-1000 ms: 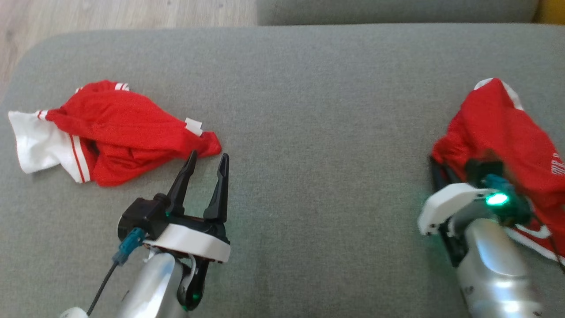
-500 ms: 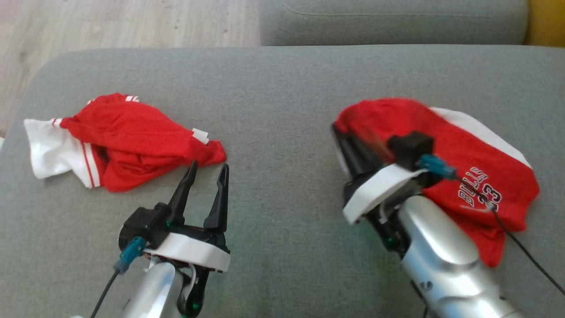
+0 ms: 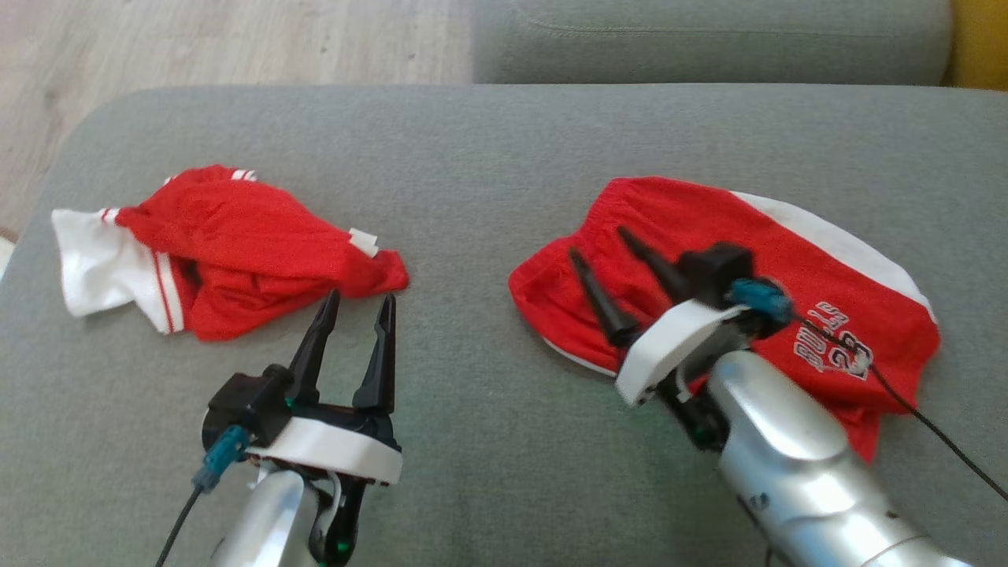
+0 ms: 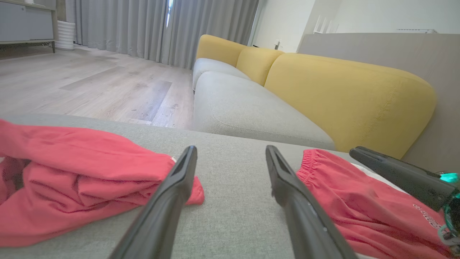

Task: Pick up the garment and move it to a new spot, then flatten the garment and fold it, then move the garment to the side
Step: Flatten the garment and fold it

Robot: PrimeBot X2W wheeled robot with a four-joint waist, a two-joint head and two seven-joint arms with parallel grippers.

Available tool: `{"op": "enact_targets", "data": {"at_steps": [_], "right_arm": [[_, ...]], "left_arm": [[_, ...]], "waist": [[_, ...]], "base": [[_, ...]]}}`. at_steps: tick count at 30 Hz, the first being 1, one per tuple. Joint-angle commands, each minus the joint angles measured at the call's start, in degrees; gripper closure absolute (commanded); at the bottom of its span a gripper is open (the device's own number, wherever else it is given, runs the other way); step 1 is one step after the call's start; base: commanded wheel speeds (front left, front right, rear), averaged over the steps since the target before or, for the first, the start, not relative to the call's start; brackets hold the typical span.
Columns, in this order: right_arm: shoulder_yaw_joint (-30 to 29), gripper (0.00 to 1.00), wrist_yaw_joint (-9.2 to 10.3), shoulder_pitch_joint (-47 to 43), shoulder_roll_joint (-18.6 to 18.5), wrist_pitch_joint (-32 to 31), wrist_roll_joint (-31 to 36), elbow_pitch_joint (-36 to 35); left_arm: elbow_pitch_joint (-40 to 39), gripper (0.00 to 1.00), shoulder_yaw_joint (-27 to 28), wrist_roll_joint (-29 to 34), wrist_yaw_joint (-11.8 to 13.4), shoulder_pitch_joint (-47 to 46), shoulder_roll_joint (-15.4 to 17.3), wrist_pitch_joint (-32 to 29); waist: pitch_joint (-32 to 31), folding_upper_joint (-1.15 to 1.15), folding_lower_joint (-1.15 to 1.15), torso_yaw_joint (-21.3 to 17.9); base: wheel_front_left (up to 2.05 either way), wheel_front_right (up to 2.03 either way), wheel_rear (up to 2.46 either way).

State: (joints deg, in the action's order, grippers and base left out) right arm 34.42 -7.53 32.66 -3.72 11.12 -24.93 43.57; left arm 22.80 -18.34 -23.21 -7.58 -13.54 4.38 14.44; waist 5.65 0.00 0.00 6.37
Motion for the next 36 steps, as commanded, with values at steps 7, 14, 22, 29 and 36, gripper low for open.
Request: {"op": "enact_targets", "data": {"at_steps": [7,14,22,29,36], "right_arm": [[-9.11,0.00,0.04,-1.03,-2.77,3.27,5.72,-3.66],[-20.85,0.00,0.04,-11.13,-3.07,3.82,13.77,-13.42],[-25.80,0.00,0.04,-21.51,0.01,3.84,18.15,-22.43],[-25.52,0.00,0.04,-19.45,0.42,1.03,20.29,-25.97],[-25.15,0.00,0.04,-10.29,-3.04,-7.39,21.17,-20.90]], "left_arm": [[-2.66,0.00,2.71,0.21,0.09,-0.08,-0.08,0.56],[-3.60,0.00,3.46,0.68,0.09,1.34,-0.14,0.56],[-4.28,0.00,3.25,0.78,0.09,2.68,-0.29,0.56],[-4.50,0.00,1.83,0.67,0.09,1.39,-0.06,0.56],[-3.98,0.00,-0.12,0.21,0.09,-1.17,0.19,0.56]], "waist": [[-1.77,0.00,0.00,-3.25],[-3.08,0.00,0.00,-6.34],[-3.21,0.00,0.00,-8.11],[-1.26,0.00,0.00,-6.72],[2.95,0.00,0.00,-2.82]], "base": [[0.00,0.00,0.00],[0.00,0.00,0.00],[0.00,0.00,0.00],[0.00,0.00,0.00],[0.00,0.00,0.00]]}}
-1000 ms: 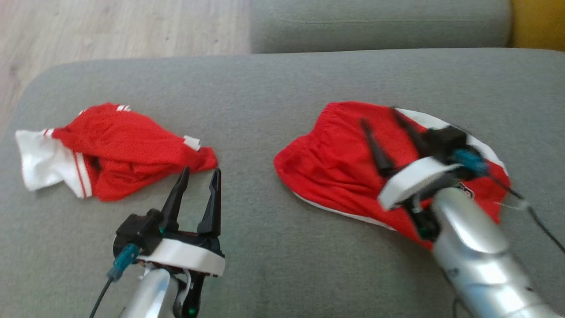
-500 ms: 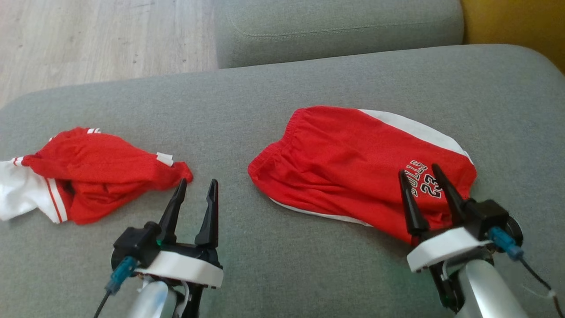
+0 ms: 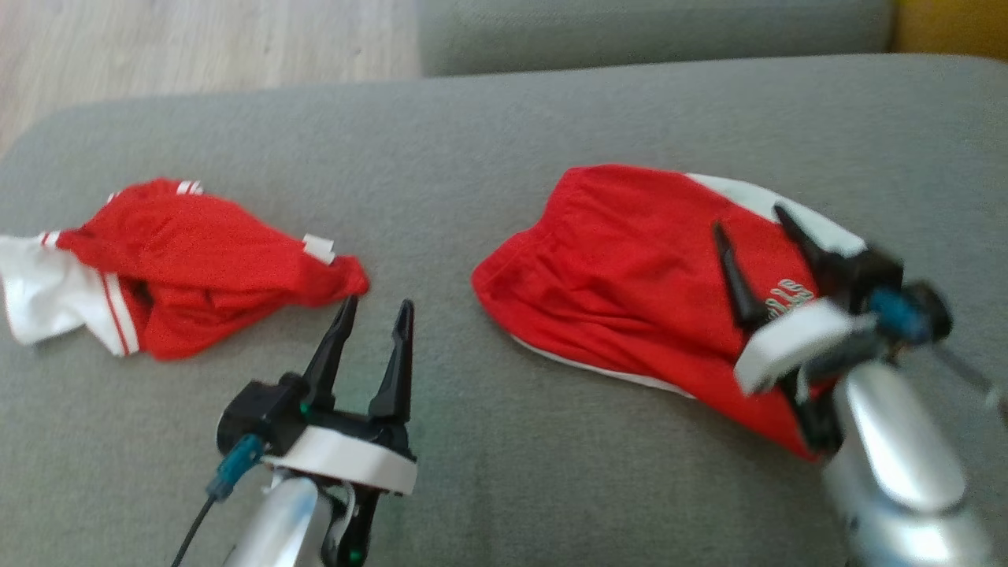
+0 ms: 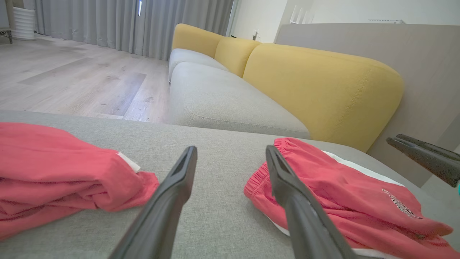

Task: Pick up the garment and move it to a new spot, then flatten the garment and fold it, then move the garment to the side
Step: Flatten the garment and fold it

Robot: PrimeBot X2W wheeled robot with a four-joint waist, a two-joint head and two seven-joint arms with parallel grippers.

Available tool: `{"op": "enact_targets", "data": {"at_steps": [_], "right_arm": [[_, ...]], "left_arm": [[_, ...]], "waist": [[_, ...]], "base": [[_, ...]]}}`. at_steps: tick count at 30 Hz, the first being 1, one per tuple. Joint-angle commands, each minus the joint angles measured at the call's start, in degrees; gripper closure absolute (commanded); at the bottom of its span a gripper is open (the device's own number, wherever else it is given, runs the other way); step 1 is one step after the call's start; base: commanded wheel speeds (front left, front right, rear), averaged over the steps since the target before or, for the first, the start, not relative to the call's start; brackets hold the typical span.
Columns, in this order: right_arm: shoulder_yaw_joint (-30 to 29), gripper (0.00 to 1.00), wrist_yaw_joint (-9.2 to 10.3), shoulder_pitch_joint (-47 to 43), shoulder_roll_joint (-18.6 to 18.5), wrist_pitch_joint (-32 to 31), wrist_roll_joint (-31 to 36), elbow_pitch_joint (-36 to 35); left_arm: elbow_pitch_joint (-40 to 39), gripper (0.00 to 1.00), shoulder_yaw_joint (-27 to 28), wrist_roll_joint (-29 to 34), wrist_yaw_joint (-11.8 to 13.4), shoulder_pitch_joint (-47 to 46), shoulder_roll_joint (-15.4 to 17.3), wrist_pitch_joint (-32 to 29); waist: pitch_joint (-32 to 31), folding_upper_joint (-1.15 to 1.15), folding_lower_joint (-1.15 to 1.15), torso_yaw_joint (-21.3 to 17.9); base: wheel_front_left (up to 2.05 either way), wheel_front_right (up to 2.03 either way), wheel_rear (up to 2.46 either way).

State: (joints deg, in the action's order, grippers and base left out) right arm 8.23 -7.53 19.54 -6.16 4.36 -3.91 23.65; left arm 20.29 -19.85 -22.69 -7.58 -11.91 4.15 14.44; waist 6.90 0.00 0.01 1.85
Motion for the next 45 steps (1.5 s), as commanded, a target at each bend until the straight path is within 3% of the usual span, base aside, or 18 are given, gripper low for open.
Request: {"op": "enact_targets", "data": {"at_steps": [1,11,23,24,25,26,34,45], "right_arm": [[0.69,0.00,0.04,4.47,-0.92,-2.00,-0.43,0.43],[7.04,0.00,0.04,19.05,-8.54,-10.43,-1.23,16.74],[23.95,0.00,0.04,28.91,-15.48,-15.11,-6.52,30.71],[25.14,0.35,0.04,29.37,-15.84,-15.53,-7.28,31.36],[26.25,0.78,0.04,29.81,-16.21,-15.75,-8.04,31.83],[27.23,1.00,0.04,30.24,-16.62,-15.80,-8.84,32.18],[30.33,1.00,0.04,35.74,-20.22,-11.73,-11.20,34.01],[28.43,1.00,0.04,47.34,-23.83,-3.81,-2.50,39.21]], "left_arm": [[-1.37,0.00,1.13,-0.41,0.09,-3.20,0.47,0.56],[-0.89,0.00,-0.92,-1.37,0.09,-6.83,0.38,0.56],[-1.06,0.00,-2.05,-2.20,0.09,-8.77,-0.28,0.56],[-1.08,0.00,-2.12,-2.23,0.09,-8.86,-0.34,0.56],[-1.09,0.00,-2.20,-2.25,0.09,-8.96,-0.39,0.56],[-1.07,0.00,-2.23,-2.29,0.09,-9.05,-0.44,0.56],[-1.11,0.00,-1.91,-2.46,0.09,-9.51,-0.75,0.56],[-1.53,0.00,-3.09,-3.02,0.09,-10.95,-1.04,0.56]], "waist": [[2.40,0.00,-0.01,2.31],[7.30,0.00,-0.01,7.70],[11.20,0.00,-0.01,11.34],[11.38,0.00,-0.01,11.48],[11.53,0.00,-0.01,11.60],[11.64,0.00,-0.01,11.67],[12.20,0.00,-0.01,11.46],[14.45,0.00,-0.01,13.50]], "base": [[0.00,0.00,0.00],[0.00,0.00,0.00],[0.00,0.00,0.00],[0.00,0.00,0.00],[0.00,0.00,0.00],[0.00,0.00,0.00],[0.00,0.00,0.00],[0.00,0.00,0.00]]}}
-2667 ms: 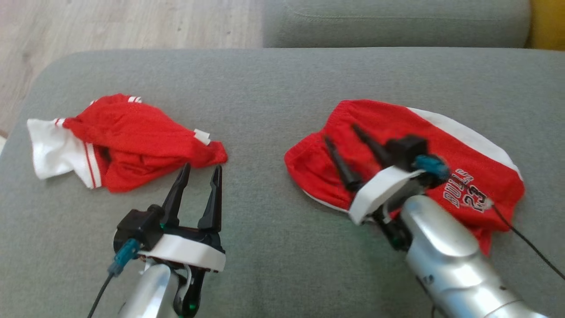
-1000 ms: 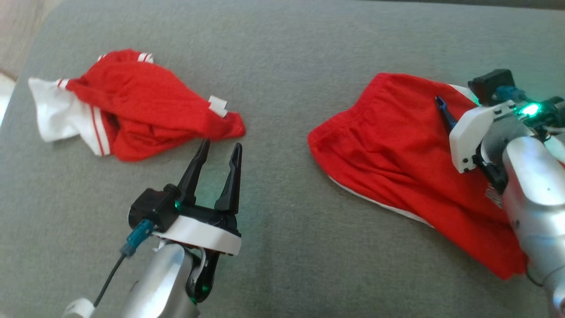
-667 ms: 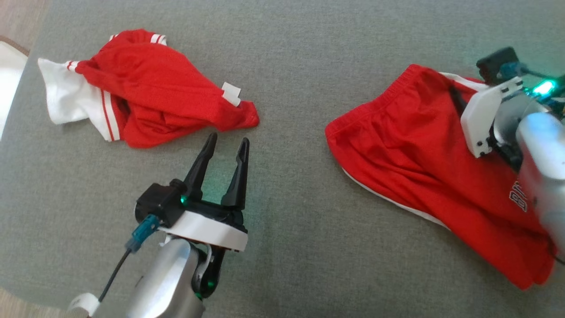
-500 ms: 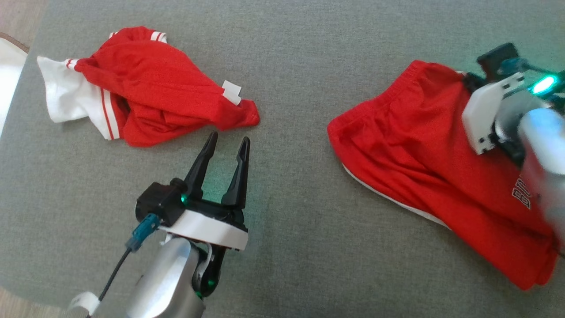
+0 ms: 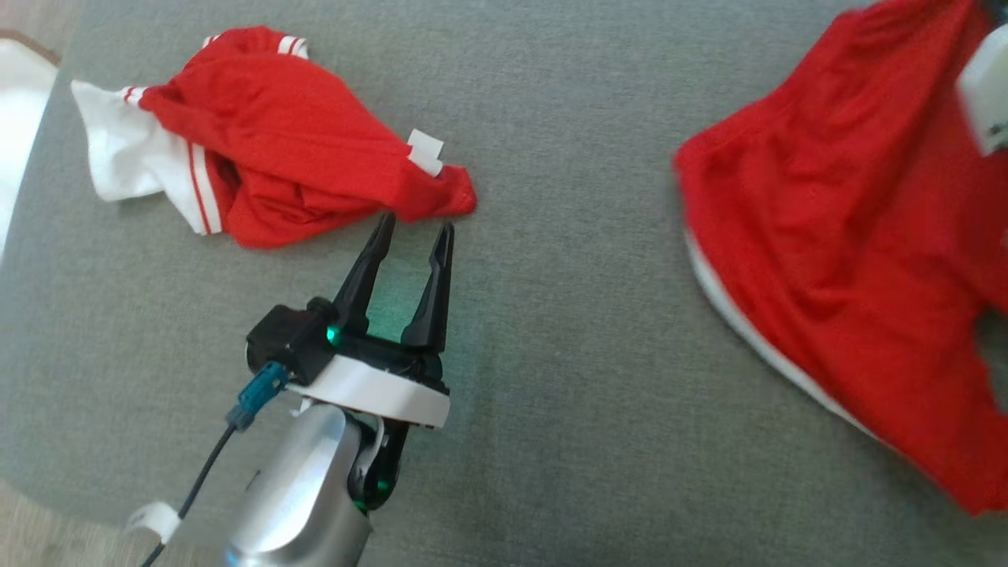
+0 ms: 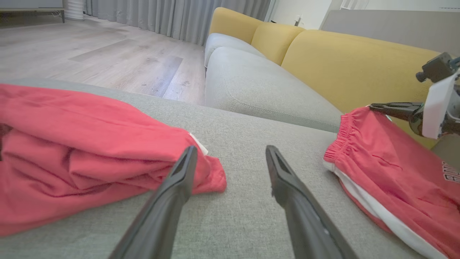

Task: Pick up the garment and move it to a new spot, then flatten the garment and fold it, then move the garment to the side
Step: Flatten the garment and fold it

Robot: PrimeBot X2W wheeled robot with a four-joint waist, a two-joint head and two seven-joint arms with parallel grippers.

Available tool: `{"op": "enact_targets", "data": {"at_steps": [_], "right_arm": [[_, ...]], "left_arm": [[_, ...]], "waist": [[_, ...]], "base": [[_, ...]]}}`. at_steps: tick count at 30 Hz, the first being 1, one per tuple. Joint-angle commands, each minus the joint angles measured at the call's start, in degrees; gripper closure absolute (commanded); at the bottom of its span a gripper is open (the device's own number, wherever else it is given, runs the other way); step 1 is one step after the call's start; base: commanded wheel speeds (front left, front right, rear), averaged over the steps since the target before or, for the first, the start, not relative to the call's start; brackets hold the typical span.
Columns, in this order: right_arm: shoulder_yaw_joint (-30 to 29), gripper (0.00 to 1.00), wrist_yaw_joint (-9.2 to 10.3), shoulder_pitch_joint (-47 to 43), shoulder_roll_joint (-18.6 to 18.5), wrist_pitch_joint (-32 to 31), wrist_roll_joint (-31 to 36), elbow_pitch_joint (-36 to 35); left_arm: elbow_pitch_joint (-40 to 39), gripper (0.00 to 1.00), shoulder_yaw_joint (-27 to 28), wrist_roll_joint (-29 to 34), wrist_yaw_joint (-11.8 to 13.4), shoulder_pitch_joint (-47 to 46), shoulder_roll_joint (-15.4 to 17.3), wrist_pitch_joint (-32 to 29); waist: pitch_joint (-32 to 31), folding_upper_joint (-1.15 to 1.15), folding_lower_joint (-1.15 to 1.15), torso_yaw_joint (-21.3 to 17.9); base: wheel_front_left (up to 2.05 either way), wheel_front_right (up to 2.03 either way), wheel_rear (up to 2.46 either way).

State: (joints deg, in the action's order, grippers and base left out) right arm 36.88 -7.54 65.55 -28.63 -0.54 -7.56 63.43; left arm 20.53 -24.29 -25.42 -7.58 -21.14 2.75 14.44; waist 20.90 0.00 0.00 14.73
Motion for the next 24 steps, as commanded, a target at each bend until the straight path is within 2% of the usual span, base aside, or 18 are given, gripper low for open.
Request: {"op": "enact_targets", "data": {"at_steps": [1,5,6,7,17,24], "right_arm": [[-0.62,1.00,0.05,2.24,-1.64,1.71,2.36,-0.03],[-3.43,1.00,0.05,5.30,-2.36,3.83,7.28,2.02],[-4.40,0.73,0.05,5.93,-2.49,4.47,8.65,2.33],[-5.56,0.00,0.05,6.31,-2.40,4.86,9.76,2.75],[-16.37,0.00,0.05,4.01,1.86,6.69,16.61,4.01],[-27.34,0.00,0.05,-2.63,7.99,13.49,16.09,0.78]], "left_arm": [[-1.78,0.00,1.26,-0.38,0.09,-1.85,0.34,0.56],[-1.82,0.00,1.00,-0.66,0.09,-2.11,0.27,0.56],[-1.85,0.00,1.00,-0.71,0.09,-2.16,0.25,0.56],[-1.87,0.00,1.03,-0.75,0.09,-2.20,0.24,0.56],[-1.63,0.00,2.37,-0.35,0.09,-1.90,0.17,0.56],[-1.45,0.00,4.21,0.41,0.09,-0.43,0.25,0.56]], "waist": [[0.63,0.00,0.00,0.93],[1.23,0.00,0.00,1.90],[1.39,0.00,0.00,2.05],[1.49,0.00,0.00,2.15],[-0.26,0.00,0.00,-0.23],[-5.55,0.00,0.00,-4.32]], "base": [[0.00,0.00,0.00],[0.00,0.00,0.00],[0.00,0.00,0.00],[0.00,0.00,0.00],[0.00,0.00,0.00],[0.00,0.00,0.00]]}}
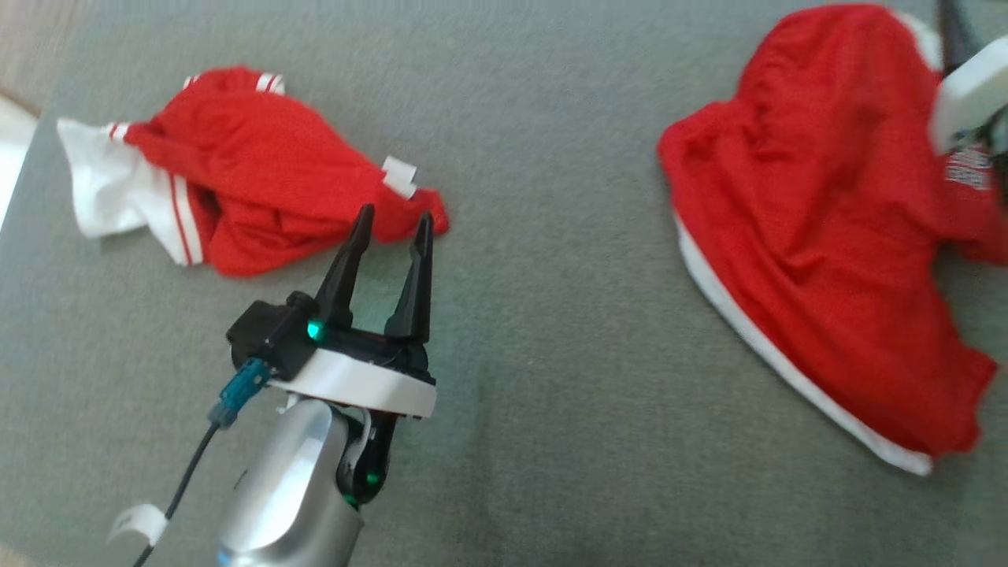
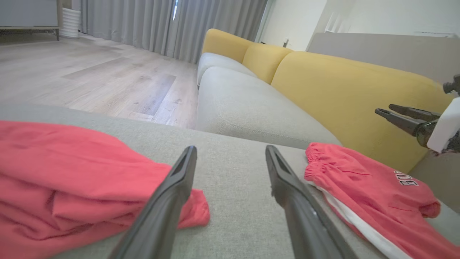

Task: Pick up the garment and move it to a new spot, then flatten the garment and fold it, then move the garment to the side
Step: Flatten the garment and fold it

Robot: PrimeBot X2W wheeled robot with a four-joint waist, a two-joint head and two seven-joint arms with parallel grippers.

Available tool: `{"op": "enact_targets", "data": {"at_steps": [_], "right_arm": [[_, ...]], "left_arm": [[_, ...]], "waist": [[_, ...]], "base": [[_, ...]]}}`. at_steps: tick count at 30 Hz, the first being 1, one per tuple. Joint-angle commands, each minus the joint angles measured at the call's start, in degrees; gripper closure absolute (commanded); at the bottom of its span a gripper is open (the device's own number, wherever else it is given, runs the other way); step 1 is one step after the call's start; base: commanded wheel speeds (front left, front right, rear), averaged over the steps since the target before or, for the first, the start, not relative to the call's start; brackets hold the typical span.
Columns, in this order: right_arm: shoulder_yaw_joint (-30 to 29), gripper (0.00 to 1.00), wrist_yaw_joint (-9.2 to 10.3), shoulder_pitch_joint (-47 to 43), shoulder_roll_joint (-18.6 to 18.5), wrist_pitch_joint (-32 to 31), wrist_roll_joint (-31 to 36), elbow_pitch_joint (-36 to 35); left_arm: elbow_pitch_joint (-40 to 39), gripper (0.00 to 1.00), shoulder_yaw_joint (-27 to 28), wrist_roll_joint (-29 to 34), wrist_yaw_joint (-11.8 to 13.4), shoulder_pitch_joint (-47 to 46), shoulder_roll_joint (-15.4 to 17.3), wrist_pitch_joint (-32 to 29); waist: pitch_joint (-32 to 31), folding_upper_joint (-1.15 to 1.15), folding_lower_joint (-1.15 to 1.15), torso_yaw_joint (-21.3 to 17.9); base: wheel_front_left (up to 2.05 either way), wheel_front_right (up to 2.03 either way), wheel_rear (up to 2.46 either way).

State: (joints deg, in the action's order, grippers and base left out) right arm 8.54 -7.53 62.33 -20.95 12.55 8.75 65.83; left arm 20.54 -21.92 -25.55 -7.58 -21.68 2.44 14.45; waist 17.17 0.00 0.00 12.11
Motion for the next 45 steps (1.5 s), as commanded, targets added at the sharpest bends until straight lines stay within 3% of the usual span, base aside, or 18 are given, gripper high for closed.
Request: {"op": "enact_targets", "data": {"at_steps": [1,6,13,16,18,26,45], "right_arm": [[-0.46,0.00,0.04,-0.74,1.46,1.08,-0.52,-2.64],[-7.06,0.00,0.04,-9.50,8.02,2.36,-3.04,-11.17],[-11.40,0.00,0.04,-31.66,17.27,2.43,-7.50,-33.56],[-11.39,0.00,0.04,-39.80,17.95,2.43,-9.48,-39.12],[-10.16,0.00,0.04,-46.94,18.03,2.44,-14.98,-42.97],[-7.39,0.00,0.04,-59.55,18.06,2.44,-18.22,-46.56],[-7.95,0.00,0.04,-61.58,18.06,2.44,-14.83,-47.58]], "left_arm": [[-1.48,0.00,2.19,0.64,0.09,0.55,0.61,0.55],[-1.42,0.00,3.82,1.22,0.09,3.22,0.85,0.55],[-1.81,0.00,6.45,2.18,0.09,8.08,1.01,0.55],[-2.04,0.00,6.83,2.41,0.09,9.40,0.99,0.55],[-2.13,0.00,6.95,2.55,0.09,10.49,1.02,0.55],[-2.27,0.00,6.92,1.96,0.09,12.43,1.08,0.55],[-1.60,0.00,6.91,1.80,0.09,12.36,1.77,0.55]], "waist": [[-2.76,0.00,0.00,-2.37],[-7.61,0.00,0.00,-5.57],[-13.56,0.00,0.00,-9.90],[-14.82,0.00,0.00,-10.87],[-15.78,0.00,0.00,-11.45],[-16.33,0.00,0.00,-12.58],[-16.13,0.00,0.00,-13.59]], "base": [[0.00,0.00,0.00],[0.00,0.00,0.00],[0.00,0.00,0.00],[0.00,0.00,0.00],[0.00,0.00,0.00],[0.00,0.00,0.00],[0.00,0.00,0.00]]}}
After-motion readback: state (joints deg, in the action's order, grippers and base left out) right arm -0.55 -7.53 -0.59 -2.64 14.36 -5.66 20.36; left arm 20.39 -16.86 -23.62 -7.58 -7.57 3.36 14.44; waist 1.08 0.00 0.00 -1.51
